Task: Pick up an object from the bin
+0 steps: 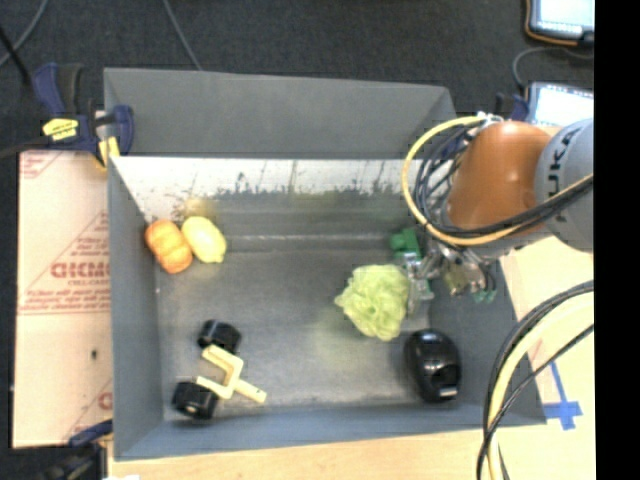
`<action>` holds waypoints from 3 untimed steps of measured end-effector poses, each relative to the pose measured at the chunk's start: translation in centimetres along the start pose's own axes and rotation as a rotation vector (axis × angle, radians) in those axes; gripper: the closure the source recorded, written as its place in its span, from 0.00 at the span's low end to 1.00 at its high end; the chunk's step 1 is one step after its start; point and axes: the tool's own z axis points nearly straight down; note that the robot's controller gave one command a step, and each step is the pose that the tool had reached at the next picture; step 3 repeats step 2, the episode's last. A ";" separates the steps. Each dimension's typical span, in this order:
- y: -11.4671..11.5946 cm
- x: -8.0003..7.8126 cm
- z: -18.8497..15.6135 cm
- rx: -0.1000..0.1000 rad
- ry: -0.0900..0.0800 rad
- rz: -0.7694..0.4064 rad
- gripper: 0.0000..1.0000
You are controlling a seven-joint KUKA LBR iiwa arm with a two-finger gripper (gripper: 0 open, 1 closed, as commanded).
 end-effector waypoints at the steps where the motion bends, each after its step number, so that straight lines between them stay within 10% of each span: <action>1: -0.1 -0.1 -2.3 0.002 -0.003 0.000 1.00; 3: -0.1 -0.2 -4.4 0.002 -0.005 0.001 1.00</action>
Offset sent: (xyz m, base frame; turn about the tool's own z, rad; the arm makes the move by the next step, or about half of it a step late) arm 0.0001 -0.0001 0.0215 0.0000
